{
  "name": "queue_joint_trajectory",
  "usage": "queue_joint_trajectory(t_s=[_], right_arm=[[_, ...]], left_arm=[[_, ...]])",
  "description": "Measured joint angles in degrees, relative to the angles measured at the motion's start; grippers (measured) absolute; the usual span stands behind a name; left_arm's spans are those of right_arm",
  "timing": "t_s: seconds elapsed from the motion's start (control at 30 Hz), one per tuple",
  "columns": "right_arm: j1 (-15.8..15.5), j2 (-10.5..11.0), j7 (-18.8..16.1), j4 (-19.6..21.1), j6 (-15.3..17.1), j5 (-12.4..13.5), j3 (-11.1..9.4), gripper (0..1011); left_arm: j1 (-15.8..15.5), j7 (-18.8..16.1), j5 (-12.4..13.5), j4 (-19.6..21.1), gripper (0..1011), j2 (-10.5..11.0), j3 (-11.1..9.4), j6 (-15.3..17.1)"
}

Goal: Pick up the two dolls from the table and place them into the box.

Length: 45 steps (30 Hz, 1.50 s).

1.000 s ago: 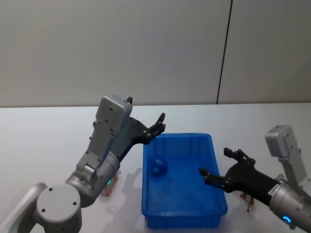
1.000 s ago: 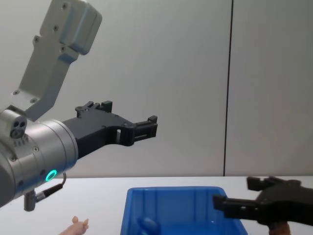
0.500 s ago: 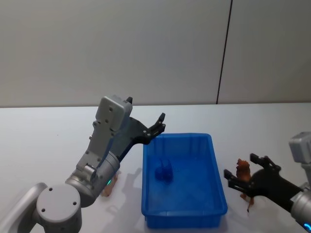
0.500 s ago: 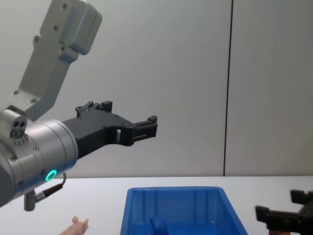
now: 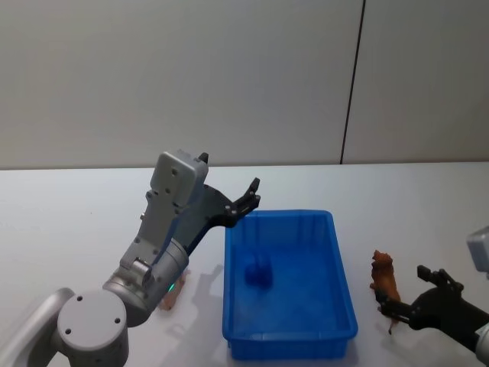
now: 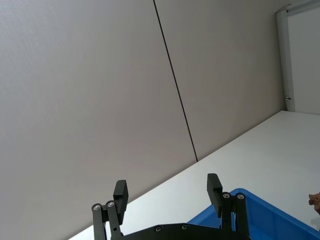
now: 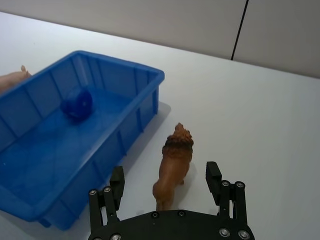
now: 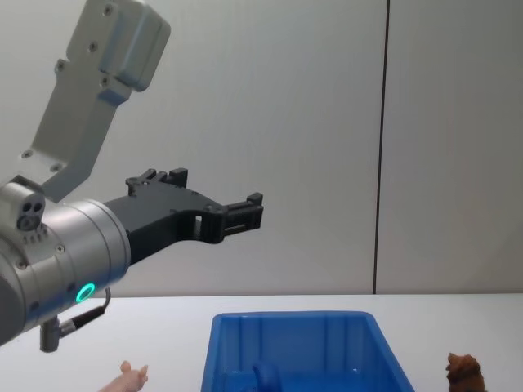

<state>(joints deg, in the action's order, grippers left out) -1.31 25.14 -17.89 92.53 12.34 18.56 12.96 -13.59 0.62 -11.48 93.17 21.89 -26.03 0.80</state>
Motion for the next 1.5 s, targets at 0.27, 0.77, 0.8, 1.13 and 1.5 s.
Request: queue_joint_trajectory(t_s=[0.27,0.77,0.8,1.13,1.5], right_arm=[[0.6,-0.5,0.0,-2.0,1.9,-0.6,0.4,1001],[2.7,-2.1,-0.1,-5.6,4.2,-1.1,1.1,676],[2.8,-2.1,-0.1,-5.8,4.2,-1.1,1.1,648],[3.7,-2.6,0.2,-6.6,4.0,-1.6,1.3,305],[3.8,-2.5,0.9,-5.1,0.8,-2.7,1.1,278]], left_arm=[[0.0,0.0,0.0,0.0,1001,0.0,0.0,0.0],[0.0,0.0,0.0,0.0,1001,0.0,0.0,0.0],[0.0,0.0,0.0,0.0,1001,0.0,0.0,0.0],[0.0,0.0,0.0,0.0,1001,0.0,0.0,0.0],[0.0,0.0,0.0,0.0,1001,0.0,0.0,0.0]])
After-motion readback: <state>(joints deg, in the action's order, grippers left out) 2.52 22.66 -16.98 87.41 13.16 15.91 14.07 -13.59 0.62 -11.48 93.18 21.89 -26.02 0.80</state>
